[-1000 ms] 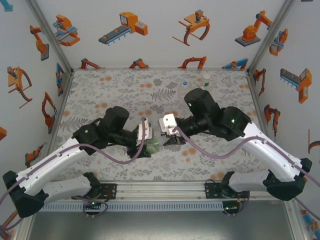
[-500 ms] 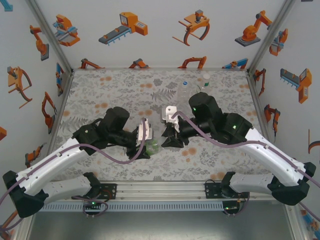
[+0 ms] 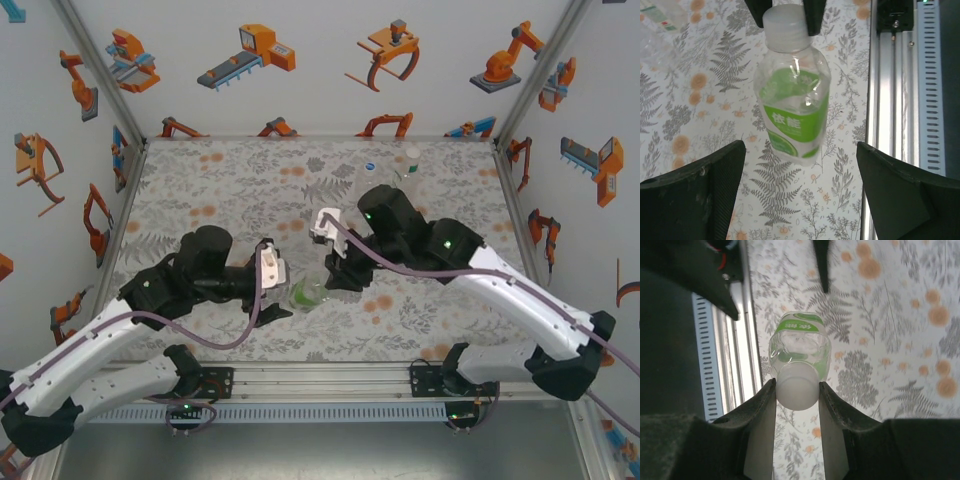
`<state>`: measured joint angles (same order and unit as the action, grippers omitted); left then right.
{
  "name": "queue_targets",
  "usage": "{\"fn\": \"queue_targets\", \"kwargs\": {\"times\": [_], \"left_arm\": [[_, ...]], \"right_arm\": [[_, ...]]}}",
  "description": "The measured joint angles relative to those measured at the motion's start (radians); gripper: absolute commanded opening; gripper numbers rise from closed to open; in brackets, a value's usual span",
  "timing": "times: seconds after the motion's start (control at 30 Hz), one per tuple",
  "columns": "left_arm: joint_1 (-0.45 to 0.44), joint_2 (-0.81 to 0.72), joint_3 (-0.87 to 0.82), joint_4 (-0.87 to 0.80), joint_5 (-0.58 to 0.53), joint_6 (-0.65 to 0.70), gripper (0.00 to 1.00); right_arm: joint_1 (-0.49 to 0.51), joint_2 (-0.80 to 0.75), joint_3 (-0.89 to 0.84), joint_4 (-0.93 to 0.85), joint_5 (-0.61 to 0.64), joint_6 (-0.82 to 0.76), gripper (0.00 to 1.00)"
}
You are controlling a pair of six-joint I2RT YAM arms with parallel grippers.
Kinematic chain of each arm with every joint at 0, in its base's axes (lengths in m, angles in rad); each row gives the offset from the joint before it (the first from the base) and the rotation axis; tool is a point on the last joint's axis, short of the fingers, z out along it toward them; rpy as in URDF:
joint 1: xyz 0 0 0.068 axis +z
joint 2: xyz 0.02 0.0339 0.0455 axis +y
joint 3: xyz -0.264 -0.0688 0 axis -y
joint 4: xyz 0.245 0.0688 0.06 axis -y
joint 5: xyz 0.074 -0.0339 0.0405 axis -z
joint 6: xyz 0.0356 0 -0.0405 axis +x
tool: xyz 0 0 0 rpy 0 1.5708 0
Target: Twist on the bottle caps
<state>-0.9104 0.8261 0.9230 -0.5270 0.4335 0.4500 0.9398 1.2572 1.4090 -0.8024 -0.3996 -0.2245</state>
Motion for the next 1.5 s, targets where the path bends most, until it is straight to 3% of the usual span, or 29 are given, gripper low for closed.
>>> {"fn": "queue_targets", "kwargs": {"times": [0.17, 0.43, 0.63, 0.93, 1.47, 1.5], "left_arm": [[0.0, -0.035, -0.043, 0.03, -0.077, -0.027, 0.83], [0.0, -0.037, -0.072, 0.057, -0.132, -0.065, 0.81], [0.0, -0.04, -0.116, 0.085, -0.147, -0.097, 0.81], [0.0, -0.061, -0.143, 0.108, -0.169, -0.134, 0.8], [0.0, -0.083, -0.181, 0.122, -0.209, -0.153, 0.81], [0.0, -0.079, -0.181, 0.126, -0.209, -0.154, 0.81]], "right_arm": [[-0.097, 0.176, 0.121, -0.062, 0.151, 0.179, 0.0], [-0.29, 0.509, 0.427, -0.198, 0.272, 0.393, 0.0], [-0.367, 0.734, 0.681, -0.278, 0.345, 0.435, 0.0], [-0.388, 1.083, 1.173, -0.385, 0.402, 0.417, 0.0], [-0.41, 1.155, 1.21, -0.295, 0.428, 0.365, 0.0], [-0.41, 1.156, 1.21, -0.286, 0.428, 0.363, 0.04]]}}
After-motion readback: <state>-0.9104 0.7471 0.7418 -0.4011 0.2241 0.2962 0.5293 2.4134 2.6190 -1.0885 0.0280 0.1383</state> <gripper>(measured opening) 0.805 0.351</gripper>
